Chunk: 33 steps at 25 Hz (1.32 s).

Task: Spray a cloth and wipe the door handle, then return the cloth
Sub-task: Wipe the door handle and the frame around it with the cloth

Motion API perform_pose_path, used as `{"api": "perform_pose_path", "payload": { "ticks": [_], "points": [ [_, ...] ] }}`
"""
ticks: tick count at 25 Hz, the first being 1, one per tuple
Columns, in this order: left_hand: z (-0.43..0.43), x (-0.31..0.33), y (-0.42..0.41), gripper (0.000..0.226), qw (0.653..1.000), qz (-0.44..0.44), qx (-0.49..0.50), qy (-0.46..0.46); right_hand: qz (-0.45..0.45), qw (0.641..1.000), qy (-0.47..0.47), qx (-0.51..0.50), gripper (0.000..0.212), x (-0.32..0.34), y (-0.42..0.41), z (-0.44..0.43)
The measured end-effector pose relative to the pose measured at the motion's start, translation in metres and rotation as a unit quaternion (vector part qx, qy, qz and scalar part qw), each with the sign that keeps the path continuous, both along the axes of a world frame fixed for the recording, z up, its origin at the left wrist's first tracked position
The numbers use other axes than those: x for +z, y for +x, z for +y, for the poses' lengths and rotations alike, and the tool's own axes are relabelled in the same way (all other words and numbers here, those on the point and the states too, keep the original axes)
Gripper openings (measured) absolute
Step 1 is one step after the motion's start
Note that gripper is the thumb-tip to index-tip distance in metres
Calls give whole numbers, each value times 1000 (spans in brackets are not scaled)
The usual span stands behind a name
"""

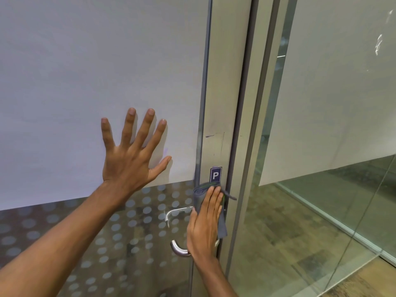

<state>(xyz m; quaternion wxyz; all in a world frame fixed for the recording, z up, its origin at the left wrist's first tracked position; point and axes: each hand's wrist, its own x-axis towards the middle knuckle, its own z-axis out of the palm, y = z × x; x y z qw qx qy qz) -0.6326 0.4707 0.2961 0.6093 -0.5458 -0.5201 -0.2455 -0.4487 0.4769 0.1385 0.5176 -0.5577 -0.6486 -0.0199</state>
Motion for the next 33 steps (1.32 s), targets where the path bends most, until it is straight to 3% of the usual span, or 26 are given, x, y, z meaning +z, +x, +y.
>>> {"api": "perform_pose_path", "payload": {
  "ticks": [5,8,12,14,18,22,24,28,31,33],
  "points": [
    [1,-1,0,88,1000,-2,-5,-2,-44,996,72,-17,81,75,11,28],
    [1,-1,-1,89,1000,-8,-12,-7,-54,997,48,-20,77,56,7,18],
    [1,0,0,90,1000,-16,-17,-19,22,995,-70,64,65,-14,-10,-12],
    [0,0,0,90,999,-20,-17,-20,10,997,-76,12,64,-22,-10,-11],
    [0,0,1,90,999,-18,-20,-23,10,999,-45,15,71,24,-8,-2],
    [0,-1,0,89,1000,-16,-17,-18,84,996,-21,1,70,50,-28,1],
    [0,0,0,89,1000,-15,-16,-20,166,982,-95,9,74,38,-39,-11],
    [-3,1,1,88,999,-24,-17,-30,342,906,-246,40,72,28,-39,-25],
    [-3,0,3,88,999,-23,-20,-28,412,855,-315,21,67,55,-33,-18],
    [-2,0,1,88,999,-24,-22,-27,391,865,-312,30,65,72,-39,-20]
  ]
}}
